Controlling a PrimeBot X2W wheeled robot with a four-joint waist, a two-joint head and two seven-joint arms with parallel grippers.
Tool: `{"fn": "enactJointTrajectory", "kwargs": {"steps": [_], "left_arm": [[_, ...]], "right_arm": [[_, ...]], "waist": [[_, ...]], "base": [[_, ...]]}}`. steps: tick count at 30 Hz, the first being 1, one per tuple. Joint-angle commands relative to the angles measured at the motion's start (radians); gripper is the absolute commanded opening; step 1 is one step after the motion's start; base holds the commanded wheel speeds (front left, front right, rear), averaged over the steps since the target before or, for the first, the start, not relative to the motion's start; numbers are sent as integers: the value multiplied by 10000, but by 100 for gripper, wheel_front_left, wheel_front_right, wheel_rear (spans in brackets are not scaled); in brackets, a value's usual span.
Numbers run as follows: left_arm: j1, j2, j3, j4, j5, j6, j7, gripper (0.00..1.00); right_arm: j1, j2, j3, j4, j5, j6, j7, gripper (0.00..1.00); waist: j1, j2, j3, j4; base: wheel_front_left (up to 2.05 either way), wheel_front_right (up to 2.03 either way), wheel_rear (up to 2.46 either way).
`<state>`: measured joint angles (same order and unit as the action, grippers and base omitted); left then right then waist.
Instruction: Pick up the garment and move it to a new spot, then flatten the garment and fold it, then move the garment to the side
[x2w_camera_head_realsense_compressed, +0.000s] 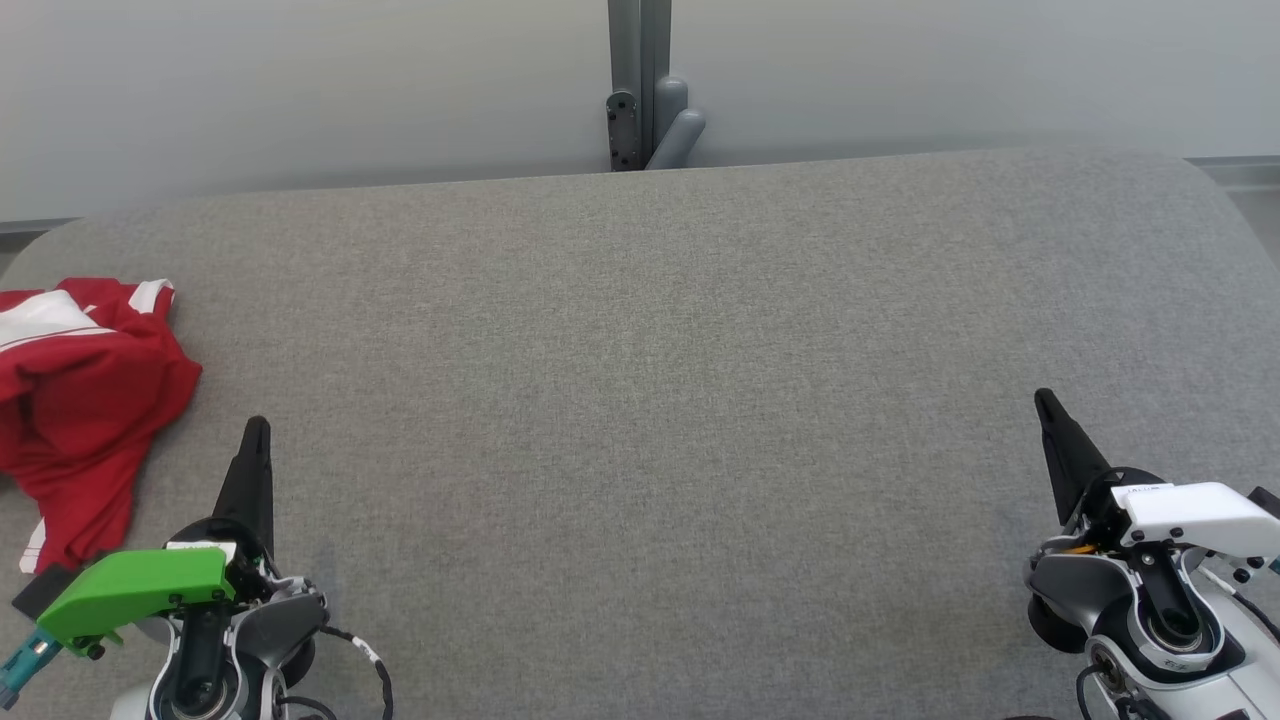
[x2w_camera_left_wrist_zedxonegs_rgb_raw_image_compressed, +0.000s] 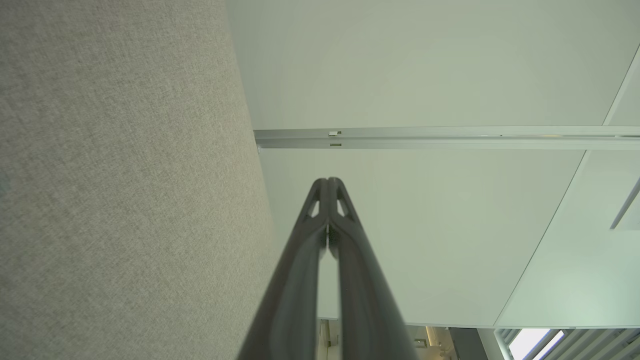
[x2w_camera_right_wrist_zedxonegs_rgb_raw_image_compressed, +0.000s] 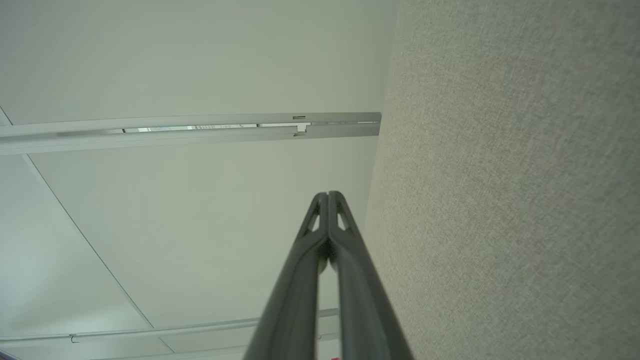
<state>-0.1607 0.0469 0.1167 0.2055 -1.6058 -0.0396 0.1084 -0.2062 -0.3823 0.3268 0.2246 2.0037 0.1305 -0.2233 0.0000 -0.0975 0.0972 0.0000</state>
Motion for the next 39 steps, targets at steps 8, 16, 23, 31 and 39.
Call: {"fn": "enactJointTrajectory", "kwargs": {"steps": [8,16,23,31,39], "left_arm": [[-72,69,-2,-2,-5,8,-4,0],[-72,69,-2,-2,-5,8,-4,0],[-72,69,-2,-2,-5,8,-4,0],[-72,69,-2,-2,-5,6,-4,0],[-72,69,-2,-2,-5,6,-4,0]], "right_arm": [[2,-30,3,-30,27,4,-60,0],[2,-30,3,-31,27,4,-60,0],[2,-30,3,-31,27,4,-60,0],[2,-31,4,-31,28,4,-61,0],[2,-29,3,-31,28,4,-61,0]], "waist": [[0,0,0,0],[0,0,0,0],[0,0,0,0],[0,0,0,0],[0,0,0,0]], "base": [[0,0,0],[0,0,0],[0,0,0],[0,0,0],[0,0,0]]}}
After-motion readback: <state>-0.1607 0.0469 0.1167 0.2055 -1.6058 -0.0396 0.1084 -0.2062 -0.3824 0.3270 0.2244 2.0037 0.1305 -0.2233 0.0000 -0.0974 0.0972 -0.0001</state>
